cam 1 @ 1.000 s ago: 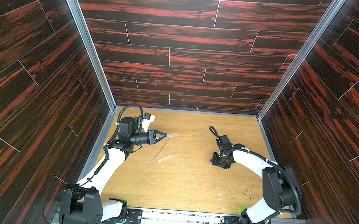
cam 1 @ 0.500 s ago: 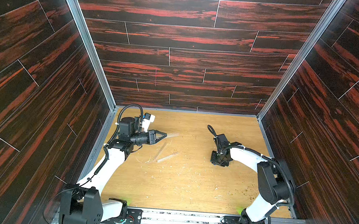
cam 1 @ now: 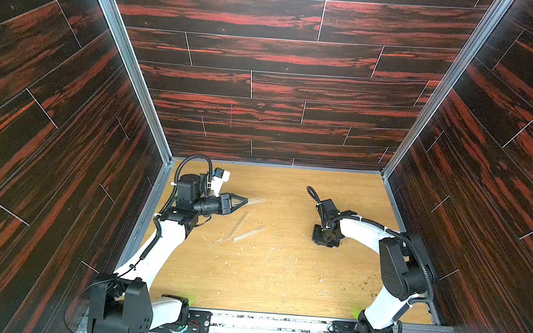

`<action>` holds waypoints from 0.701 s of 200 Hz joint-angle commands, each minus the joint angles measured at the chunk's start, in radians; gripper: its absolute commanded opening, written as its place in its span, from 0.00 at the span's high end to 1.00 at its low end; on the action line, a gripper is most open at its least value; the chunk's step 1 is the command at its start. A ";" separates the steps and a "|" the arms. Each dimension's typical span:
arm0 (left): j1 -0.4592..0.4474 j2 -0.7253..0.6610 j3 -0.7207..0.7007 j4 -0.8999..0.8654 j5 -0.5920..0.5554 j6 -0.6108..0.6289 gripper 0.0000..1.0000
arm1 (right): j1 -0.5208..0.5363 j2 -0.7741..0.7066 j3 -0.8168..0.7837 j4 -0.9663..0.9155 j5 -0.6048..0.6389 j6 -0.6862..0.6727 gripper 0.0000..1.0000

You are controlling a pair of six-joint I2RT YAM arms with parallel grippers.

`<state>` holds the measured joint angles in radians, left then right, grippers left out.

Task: Insert stoppers into test tubes
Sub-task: Pick up the stopper from the center of the board.

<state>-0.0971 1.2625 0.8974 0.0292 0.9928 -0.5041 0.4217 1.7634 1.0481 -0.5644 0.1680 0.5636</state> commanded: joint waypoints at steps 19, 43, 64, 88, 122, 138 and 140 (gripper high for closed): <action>0.004 -0.011 -0.009 0.008 0.004 0.016 0.88 | 0.009 0.043 0.023 -0.028 0.011 -0.003 0.74; 0.005 -0.013 -0.011 0.006 0.004 0.017 0.87 | 0.014 0.048 0.025 -0.031 0.013 -0.005 0.75; 0.005 -0.012 -0.013 0.007 0.003 0.021 0.87 | 0.018 0.050 0.027 -0.037 0.018 -0.006 0.77; 0.005 -0.013 -0.012 0.005 0.004 0.022 0.87 | 0.025 0.048 0.026 -0.045 0.027 -0.007 0.76; 0.004 -0.016 -0.014 0.003 0.004 0.024 0.87 | 0.034 0.046 0.022 -0.055 0.031 -0.008 0.75; 0.005 -0.016 -0.014 0.003 0.004 0.024 0.88 | 0.034 0.044 0.016 -0.055 0.032 -0.008 0.75; 0.005 -0.015 -0.014 0.003 0.004 0.025 0.87 | 0.034 0.045 0.016 -0.055 0.033 -0.008 0.75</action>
<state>-0.0971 1.2625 0.8974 0.0288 0.9920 -0.5011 0.4492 1.7805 1.0630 -0.5800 0.1928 0.5556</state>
